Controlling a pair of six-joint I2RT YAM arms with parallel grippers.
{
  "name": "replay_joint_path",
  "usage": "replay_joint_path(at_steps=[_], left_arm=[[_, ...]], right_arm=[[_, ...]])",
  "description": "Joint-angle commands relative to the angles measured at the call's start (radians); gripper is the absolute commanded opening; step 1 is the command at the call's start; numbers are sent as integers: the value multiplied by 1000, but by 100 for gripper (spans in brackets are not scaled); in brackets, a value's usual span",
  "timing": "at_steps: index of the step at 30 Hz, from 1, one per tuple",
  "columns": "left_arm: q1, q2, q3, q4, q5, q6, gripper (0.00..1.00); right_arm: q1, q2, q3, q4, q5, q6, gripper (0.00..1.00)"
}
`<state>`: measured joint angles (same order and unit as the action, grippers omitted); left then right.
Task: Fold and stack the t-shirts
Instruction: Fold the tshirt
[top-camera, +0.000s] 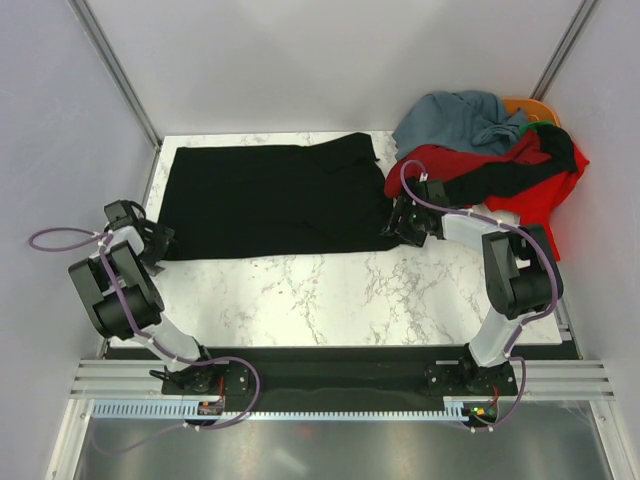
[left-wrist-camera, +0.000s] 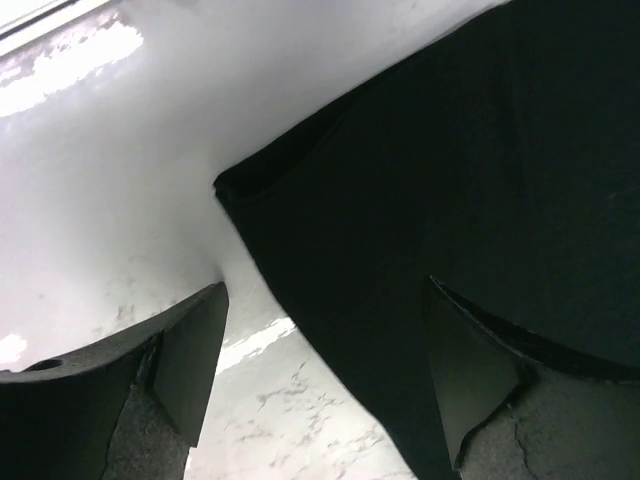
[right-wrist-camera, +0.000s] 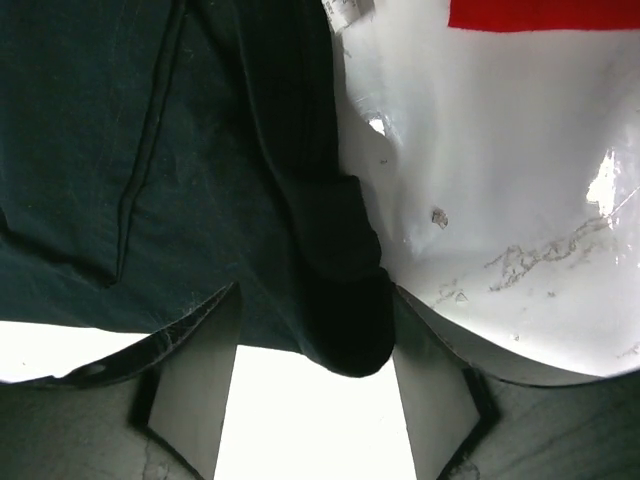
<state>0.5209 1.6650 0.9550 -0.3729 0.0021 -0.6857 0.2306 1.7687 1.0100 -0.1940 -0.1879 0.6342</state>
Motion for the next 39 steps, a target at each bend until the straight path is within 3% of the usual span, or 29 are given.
replay_joint_path(at_steps=[1, 3, 6, 7, 8, 9, 11, 19, 24, 27, 29, 32, 36, 38, 39], left_arm=[[1, 74, -2, 106, -8, -29, 85], [1, 91, -1, 112, -8, -35, 83], [-1, 117, 4, 129, -7, -44, 66], [-2, 125, 7, 134, -7, -43, 40], [-4, 136, 13, 144, 21, -40, 31], [-9, 140, 17, 144, 27, -34, 14], [-12, 142, 21, 141, 26, -26, 2], [-15, 96, 16, 97, 21, -23, 2], [-15, 90, 51, 49, 102, -34, 2], [-16, 121, 148, -14, 211, -70, 2], [-18, 128, 264, -96, 323, -78, 2], [-18, -8, 369, -176, 313, -61, 2], [54, -200, 302, -213, 280, -45, 2], [86, -270, 227, -238, 295, -44, 2], [123, -299, 117, -235, 294, -52, 2]], right_arm=[[-1, 26, -34, 8, -21, -10, 66], [-1, 23, -45, 25, -28, -1, 63], [-1, 24, -56, 39, -42, 1, 58], [1, 25, -59, 39, -47, -1, 56], [1, 25, -62, 39, -48, -2, 52], [1, 25, -63, 41, -48, -4, 50], [-1, 26, -68, 42, -48, -7, 43], [-1, 21, -65, 44, -61, 7, 10], [-1, 23, 16, -19, -64, 76, 0], [0, 95, 213, -142, -94, 90, 0], [-1, 147, 459, -273, -137, 58, 0], [4, 47, 660, -321, -118, 35, 0], [-13, -106, 593, -343, -31, 27, 0], [-14, -174, 411, -344, -38, 38, 0], [-16, -204, 333, -313, -33, 57, 0]])
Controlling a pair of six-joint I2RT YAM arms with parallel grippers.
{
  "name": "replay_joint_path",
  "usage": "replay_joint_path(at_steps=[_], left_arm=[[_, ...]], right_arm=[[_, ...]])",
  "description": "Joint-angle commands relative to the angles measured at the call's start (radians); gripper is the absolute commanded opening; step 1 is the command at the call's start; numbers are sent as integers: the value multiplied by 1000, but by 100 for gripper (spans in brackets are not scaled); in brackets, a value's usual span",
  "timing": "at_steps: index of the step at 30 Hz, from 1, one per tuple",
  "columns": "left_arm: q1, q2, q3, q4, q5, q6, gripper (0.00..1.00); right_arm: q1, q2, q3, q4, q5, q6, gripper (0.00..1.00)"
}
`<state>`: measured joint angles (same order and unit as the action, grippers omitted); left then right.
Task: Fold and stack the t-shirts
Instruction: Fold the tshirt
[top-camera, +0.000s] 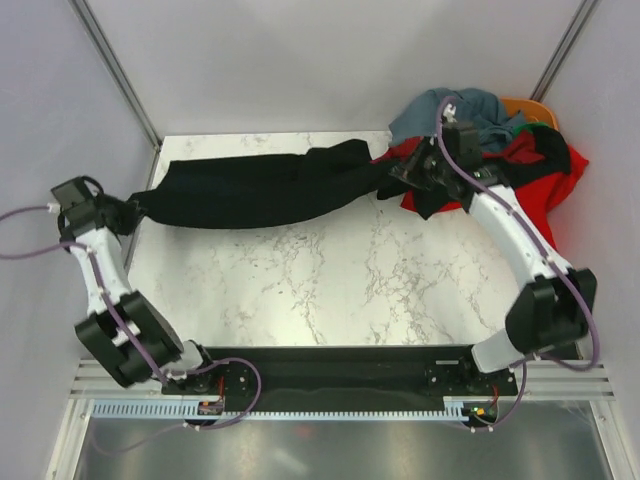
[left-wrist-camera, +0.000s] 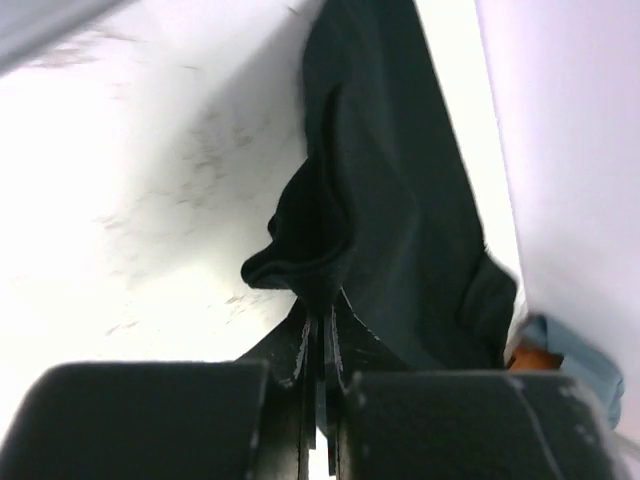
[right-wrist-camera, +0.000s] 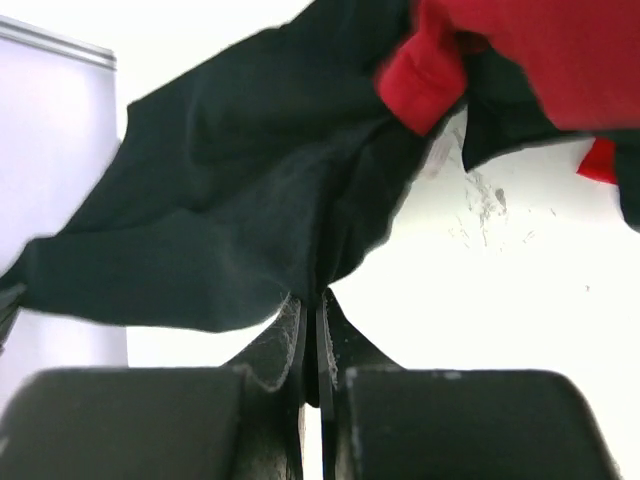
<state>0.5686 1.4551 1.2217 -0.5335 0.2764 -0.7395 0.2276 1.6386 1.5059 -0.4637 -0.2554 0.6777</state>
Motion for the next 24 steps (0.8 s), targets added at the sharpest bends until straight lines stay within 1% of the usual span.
replay_joint_path(at_steps=[1, 2, 3, 4, 5, 6, 7, 8, 11, 13, 15, 17, 19, 21, 24], left_arm=[[95, -114, -206, -71, 21, 2, 2], [140, -136, -259, -63, 21, 6, 2], [167, -175, -362, -65, 18, 11, 2], [203, -192, -413, -63, 21, 9, 2], [264, -211, -457, -53, 36, 18, 2], [281, -235, -514, -49, 43, 20, 2], [289, -249, -530, -51, 41, 25, 2], [290, -259, -537, -49, 41, 28, 2], [289, -280, -530, -51, 55, 31, 2], [289, -244, -504, -49, 84, 32, 2], [280, -199, -470, -51, 115, 49, 2], [280, -155, -446, -65, 113, 74, 2], [278, -147, -435, -69, 104, 80, 2], [277, -157, -450, -69, 78, 80, 2], [278, -191, -484, -72, 35, 77, 2]], right_arm=[[-13, -107, -326, -20, 35, 29, 0], [-13, -168, -401, -1, 39, 40, 0], [-13, -193, -467, 3, 47, 49, 0], [-11, -218, -583, 8, 54, 66, 0], [-13, -262, -633, 7, 68, 71, 0], [-13, -284, -676, 7, 70, 74, 0], [-13, -305, -738, 4, 70, 72, 0], [-13, -342, -760, 3, 65, 75, 0], [-11, -368, -774, -12, 48, 66, 0], [-10, -356, -737, -38, 50, 54, 0], [-11, -315, -710, -46, 45, 39, 0], [-10, -269, -671, -58, 42, 28, 0], [-11, -254, -662, -61, 50, 28, 0], [-11, -264, -676, -56, 61, 42, 0], [-11, -307, -760, -53, 93, 65, 0]])
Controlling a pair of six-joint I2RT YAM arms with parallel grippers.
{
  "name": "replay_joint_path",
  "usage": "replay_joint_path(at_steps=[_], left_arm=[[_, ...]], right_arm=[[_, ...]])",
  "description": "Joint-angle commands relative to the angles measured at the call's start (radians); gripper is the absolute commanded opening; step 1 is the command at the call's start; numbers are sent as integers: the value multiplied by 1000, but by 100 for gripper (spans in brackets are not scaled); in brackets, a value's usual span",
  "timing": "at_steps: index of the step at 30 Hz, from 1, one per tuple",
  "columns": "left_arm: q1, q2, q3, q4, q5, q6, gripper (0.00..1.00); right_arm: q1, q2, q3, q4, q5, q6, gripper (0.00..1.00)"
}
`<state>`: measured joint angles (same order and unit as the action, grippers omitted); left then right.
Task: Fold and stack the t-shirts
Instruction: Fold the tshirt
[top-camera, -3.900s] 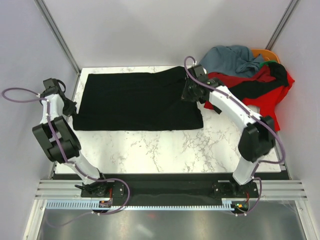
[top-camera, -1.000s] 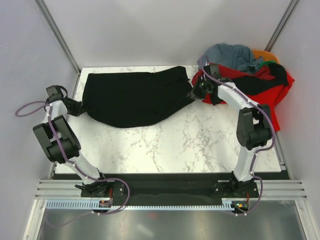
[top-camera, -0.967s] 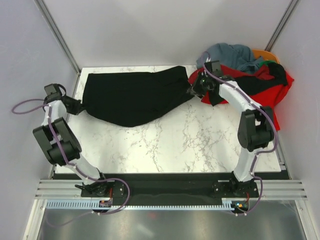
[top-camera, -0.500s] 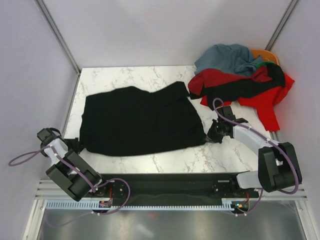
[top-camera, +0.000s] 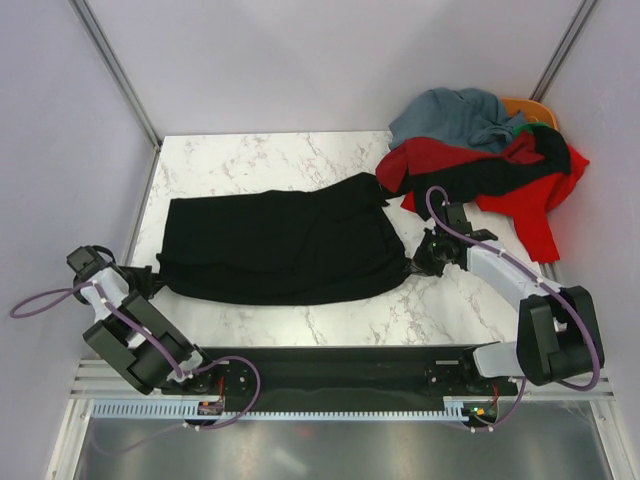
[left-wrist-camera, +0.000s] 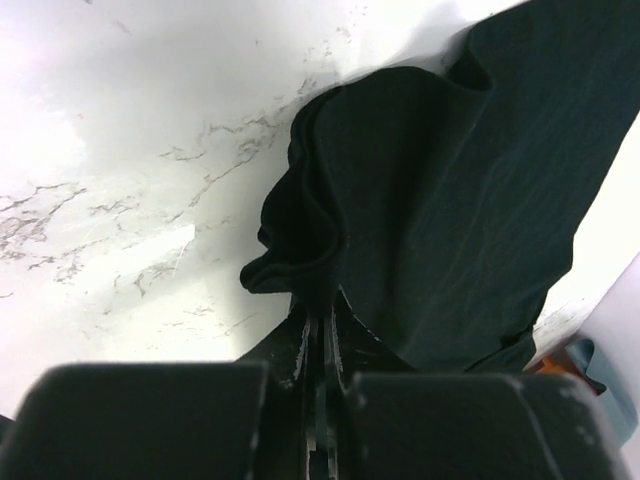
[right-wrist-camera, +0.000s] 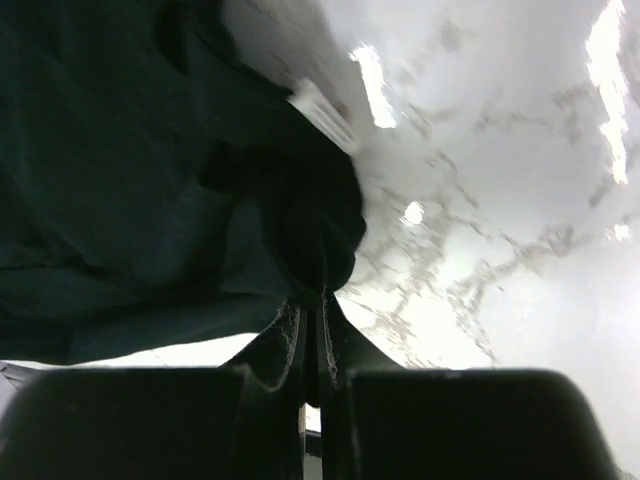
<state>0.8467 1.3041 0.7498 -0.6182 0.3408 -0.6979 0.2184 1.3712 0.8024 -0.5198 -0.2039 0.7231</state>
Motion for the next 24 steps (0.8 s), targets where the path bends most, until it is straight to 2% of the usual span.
replay_joint_path(at_steps=[1, 5, 8, 9, 10, 11, 12, 13, 14, 15, 18, 20, 21, 22, 23, 24], left_arm=[[-1, -49, -21, 12, -29, 31, 2], [-4, -68, -79, 64, -13, 6, 2], [-40, 33, -80, 95, 9, -53, 2], [-61, 84, -28, 97, 65, -77, 2], [-93, 171, 18, 94, 102, -93, 2], [-169, 216, 149, 71, 133, -104, 2], [-210, 245, 233, 7, 173, -100, 2], [-242, 260, 319, -33, 182, -88, 2], [-289, 238, 480, -52, 182, -68, 2], [-302, 204, 550, -61, 144, -61, 2], [-301, 9, 718, -74, 9, -90, 2], [-272, -46, 799, -127, 4, -66, 2], [-274, -52, 812, -167, -43, -39, 2], [-273, -75, 781, -160, -55, -38, 2], [-256, -107, 675, -149, -66, -41, 2], [-249, -159, 611, -132, -60, -41, 2]], right_arm=[[-1, -62, -81, 9, 44, 25, 0], [2, -43, -178, 95, -4, 84, 0], [25, 132, -65, 139, -32, 104, 0], [39, 193, 7, 109, -64, 98, 0], [48, 316, 203, 71, -81, 87, 0], [59, 377, 330, 22, -97, 50, 0], [77, 429, 621, -112, -91, 26, 0], [81, 496, 771, -181, -77, 10, 0], [82, 502, 905, -219, -59, 4, 0], [85, 493, 1099, -227, -43, 6, 0], [70, 415, 1265, -235, 61, 27, 0], [53, 315, 1207, -214, 75, 39, 0], [50, 272, 1073, -186, 78, 39, 0], [52, 179, 986, -151, 77, 41, 0], [52, 137, 897, -119, 71, 41, 0], [49, 102, 735, -68, 64, 44, 0]])
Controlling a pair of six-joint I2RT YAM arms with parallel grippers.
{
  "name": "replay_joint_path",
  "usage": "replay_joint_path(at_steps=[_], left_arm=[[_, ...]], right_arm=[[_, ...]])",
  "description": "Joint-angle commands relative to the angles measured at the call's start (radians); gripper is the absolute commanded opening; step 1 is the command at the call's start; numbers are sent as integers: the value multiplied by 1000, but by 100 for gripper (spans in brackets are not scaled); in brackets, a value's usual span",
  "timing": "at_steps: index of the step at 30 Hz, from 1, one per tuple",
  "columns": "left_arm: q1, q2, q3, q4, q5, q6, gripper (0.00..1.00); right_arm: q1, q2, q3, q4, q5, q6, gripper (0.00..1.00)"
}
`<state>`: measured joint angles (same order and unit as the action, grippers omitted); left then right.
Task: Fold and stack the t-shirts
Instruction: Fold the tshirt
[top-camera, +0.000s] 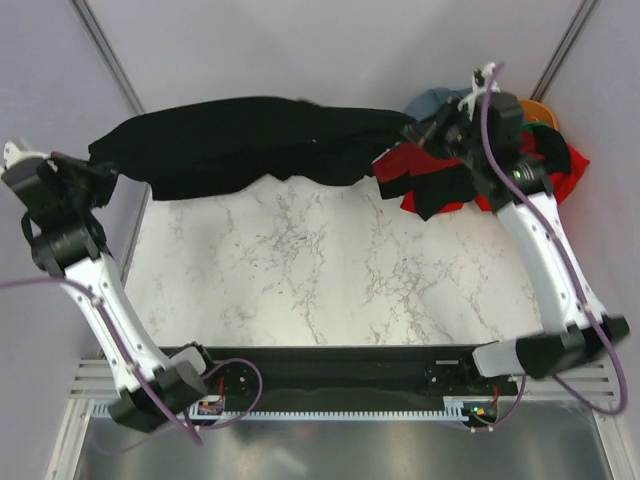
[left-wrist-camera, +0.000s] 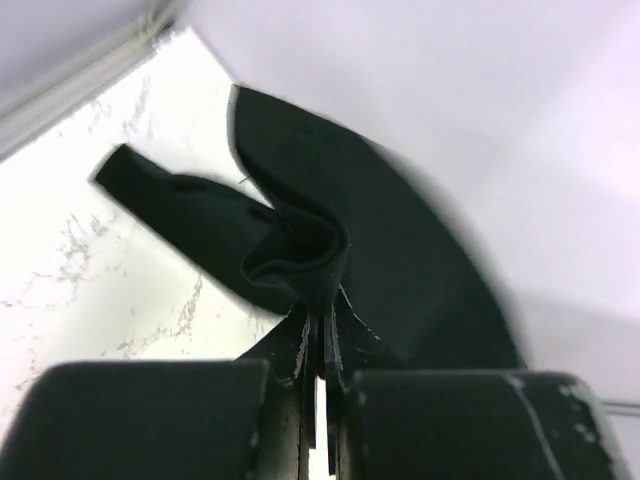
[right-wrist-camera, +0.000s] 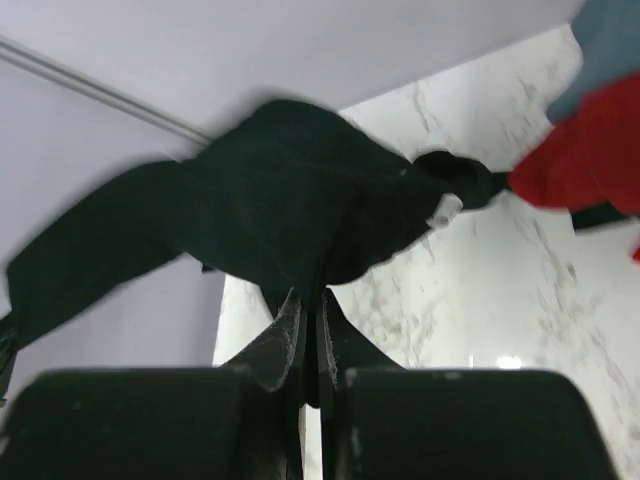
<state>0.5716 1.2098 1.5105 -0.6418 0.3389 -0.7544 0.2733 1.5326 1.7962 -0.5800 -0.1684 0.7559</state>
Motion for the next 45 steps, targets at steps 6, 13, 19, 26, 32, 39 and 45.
replay_joint_path(at_steps=[6, 13, 19, 26, 32, 39, 45], left_arm=[[114, -144, -545, -39, -46, 81, 2], [249, -96, -739, -21, -46, 102, 2], [258, -82, -710, -18, -35, 122, 2], [154, 9, -587, 22, -43, 60, 3], [-30, 353, -267, 8, -52, 12, 3], [-70, 510, 296, -185, -9, 58, 2], [121, 162, 82, -133, 32, 14, 2]], right_arm=[[-2, -225, -744, 110, -25, -3, 0], [1, -342, -1009, 155, -31, -24, 0], [1, -401, -1075, 134, 0, 6, 0], [20, -136, -832, 152, -3, -27, 0], [4, 357, -223, -33, -26, -95, 0], [-42, 685, 927, -304, -59, -144, 0], [30, -66, -107, 257, 56, -257, 0]])
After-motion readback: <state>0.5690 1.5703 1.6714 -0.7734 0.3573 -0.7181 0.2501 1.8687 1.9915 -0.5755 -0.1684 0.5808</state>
